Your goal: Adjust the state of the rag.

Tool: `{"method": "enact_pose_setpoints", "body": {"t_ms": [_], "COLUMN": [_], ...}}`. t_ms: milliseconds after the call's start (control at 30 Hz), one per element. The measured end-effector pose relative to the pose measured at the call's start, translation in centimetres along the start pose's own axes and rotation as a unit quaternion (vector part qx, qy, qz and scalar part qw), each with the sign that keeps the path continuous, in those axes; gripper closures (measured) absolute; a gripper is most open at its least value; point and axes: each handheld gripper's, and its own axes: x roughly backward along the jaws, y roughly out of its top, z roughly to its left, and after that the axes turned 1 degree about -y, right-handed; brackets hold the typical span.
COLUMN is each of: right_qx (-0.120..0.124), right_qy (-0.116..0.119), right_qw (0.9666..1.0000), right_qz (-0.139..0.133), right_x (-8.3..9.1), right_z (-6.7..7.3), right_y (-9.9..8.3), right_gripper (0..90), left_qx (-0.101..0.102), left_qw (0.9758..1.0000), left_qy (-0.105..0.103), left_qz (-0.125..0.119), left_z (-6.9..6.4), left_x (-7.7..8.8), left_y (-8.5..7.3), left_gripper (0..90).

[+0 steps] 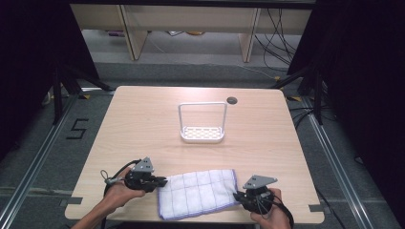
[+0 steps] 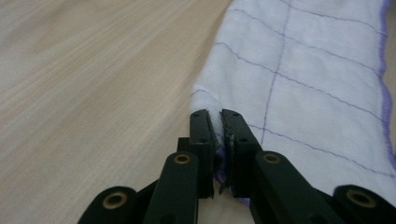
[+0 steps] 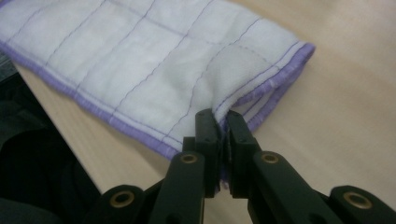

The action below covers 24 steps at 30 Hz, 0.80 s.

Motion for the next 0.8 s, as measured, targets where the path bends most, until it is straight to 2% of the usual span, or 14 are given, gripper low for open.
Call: {"method": "enact_pose_setpoints", "body": {"t_ms": [33, 67, 100, 200, 233, 267, 300, 367, 400, 433, 567, 600, 633, 800], "right_qx": [0.000, 0.017, 0.017, 0.030, 0.030, 0.043, 0.047, 0.052, 0.064, 0.059, 0.074, 0.081, 0.081, 0.099], "right_qy": [0.000, -0.004, -0.004, -0.014, -0.014, -0.013, -0.014, -0.014, -0.016, -0.017, -0.016, -0.013, -0.013, -0.005], "right_qw": [1.0000, 0.9998, 0.9998, 0.9995, 0.9995, 0.9988, 0.9986, 0.9983, 0.9971, 0.9973, 0.9956, 0.9951, 0.9951, 0.9932], "right_qz": [0.000, -0.001, -0.001, 0.002, 0.002, 0.019, 0.021, 0.020, 0.039, 0.041, 0.055, 0.056, 0.056, 0.062], "right_x": [0.0, 0.0, 0.0, -0.9, -0.9, -1.5, -2.0, -2.5, -3.5, -4.1, -5.9, -6.4, -6.4, -9.0], "right_z": [0.0, -0.7, -0.7, -2.3, -2.3, -3.0, -3.2, -3.5, -3.8, -3.8, -3.9, -3.9, -3.9, -3.8], "right_y": [0.0, 1.2, 1.2, 3.9, 3.9, 5.4, 6.1, 6.7, 7.9, 8.5, 10.6, 11.0, 11.0, 12.7], "right_gripper": [86.0, 86.1, 86.1, 86.2, 86.2, 86.2, 86.2, 86.3, 86.2, 86.3, 86.3, 86.2, 86.2, 86.2], "left_qx": [0.000, 0.009, 0.009, 0.020, 0.020, 0.019, 0.016, 0.017, 0.023, 0.017, 0.021, 0.013, 0.024, 0.005], "left_qw": [1.0000, 0.9998, 0.9998, 0.9993, 0.9990, 0.9987, 0.9986, 0.9984, 0.9974, 0.9978, 0.9967, 0.9965, 0.9958, 0.9961], "left_qy": [0.000, -0.013, -0.013, -0.021, -0.026, -0.032, -0.037, -0.041, -0.055, -0.054, -0.068, -0.073, -0.077, -0.080], "left_qz": [0.000, -0.011, -0.011, -0.024, -0.031, -0.035, -0.034, -0.036, -0.041, -0.036, -0.039, -0.038, -0.042, -0.037], "left_z": [0.0, -0.7, -0.7, -1.6, -2.0, -2.5, -3.4, -3.7, -4.5, -4.8, -5.9, -6.1, -6.6, -7.4], "left_x": [0.0, 0.5, 0.5, 1.2, 1.4, 1.5, 1.7, 1.7, 1.7, 1.7, 1.6, 1.5, 1.4, 0.7], "left_y": [0.0, -0.3, -0.3, -0.8, -1.0, -1.1, -1.4, -1.6, -1.8, -1.9, -2.0, -2.1, -2.1, -1.8], "left_gripper": [82.8, 82.8, 82.7, 82.7, 82.7, 82.7, 82.7, 82.7, 82.7, 82.7, 82.4, 82.3, 82.3, 81.9]}}
